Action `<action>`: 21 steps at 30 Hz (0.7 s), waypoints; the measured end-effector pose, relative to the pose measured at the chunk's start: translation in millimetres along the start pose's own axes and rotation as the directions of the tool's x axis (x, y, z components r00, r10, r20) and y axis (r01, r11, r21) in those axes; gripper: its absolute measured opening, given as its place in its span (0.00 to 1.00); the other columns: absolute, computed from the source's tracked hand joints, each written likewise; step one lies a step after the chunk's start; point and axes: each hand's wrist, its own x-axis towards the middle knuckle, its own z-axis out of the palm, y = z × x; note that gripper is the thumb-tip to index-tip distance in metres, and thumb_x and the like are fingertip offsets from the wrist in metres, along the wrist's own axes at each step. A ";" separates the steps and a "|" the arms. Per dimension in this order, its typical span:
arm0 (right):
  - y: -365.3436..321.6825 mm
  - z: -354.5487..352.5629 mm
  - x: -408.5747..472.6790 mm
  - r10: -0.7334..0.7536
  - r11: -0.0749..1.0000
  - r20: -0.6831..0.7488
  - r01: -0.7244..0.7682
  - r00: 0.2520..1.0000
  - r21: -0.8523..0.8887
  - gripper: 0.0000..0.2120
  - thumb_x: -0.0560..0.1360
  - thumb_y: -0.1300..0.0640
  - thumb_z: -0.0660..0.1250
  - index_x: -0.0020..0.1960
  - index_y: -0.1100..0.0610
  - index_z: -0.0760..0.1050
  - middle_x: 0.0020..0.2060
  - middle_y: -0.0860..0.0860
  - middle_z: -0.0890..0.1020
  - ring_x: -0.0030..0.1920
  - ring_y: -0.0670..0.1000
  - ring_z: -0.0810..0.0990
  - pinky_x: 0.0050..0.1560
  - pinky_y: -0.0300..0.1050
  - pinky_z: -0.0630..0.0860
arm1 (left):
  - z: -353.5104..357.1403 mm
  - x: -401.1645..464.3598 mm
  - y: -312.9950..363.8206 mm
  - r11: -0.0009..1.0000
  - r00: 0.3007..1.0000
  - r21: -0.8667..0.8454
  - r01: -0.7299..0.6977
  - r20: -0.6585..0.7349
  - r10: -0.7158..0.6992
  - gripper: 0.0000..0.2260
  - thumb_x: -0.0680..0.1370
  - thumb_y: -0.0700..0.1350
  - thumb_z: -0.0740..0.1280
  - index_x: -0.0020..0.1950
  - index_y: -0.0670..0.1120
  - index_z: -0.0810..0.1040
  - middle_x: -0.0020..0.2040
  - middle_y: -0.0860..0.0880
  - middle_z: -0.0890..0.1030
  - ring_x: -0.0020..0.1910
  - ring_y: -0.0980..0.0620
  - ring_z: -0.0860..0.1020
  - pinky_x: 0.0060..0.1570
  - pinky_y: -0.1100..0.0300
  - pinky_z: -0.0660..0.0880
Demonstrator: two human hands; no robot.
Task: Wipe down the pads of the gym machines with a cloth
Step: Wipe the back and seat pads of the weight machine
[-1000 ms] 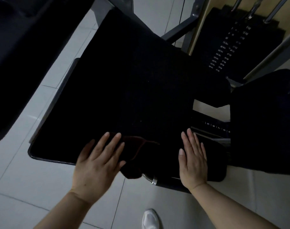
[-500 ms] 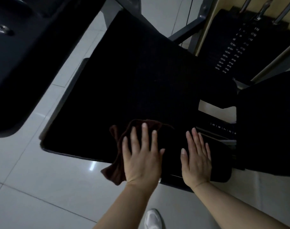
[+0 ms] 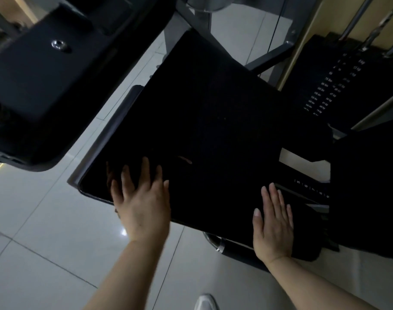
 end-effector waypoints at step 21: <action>4.9 -1.3 -0.3 -0.015 0.999 -0.001 0.015 1.000 0.029 0.26 0.80 0.46 0.41 0.76 0.51 0.54 0.77 0.48 0.56 0.77 0.47 0.52 0.76 0.54 0.51 | 1.4 -5.0 -29.6 0.895 0.897 0.083 -0.437 -0.024 0.441 0.19 0.77 0.51 0.62 0.63 0.42 0.78 0.67 0.42 0.75 0.68 0.36 0.69 0.69 0.42 0.60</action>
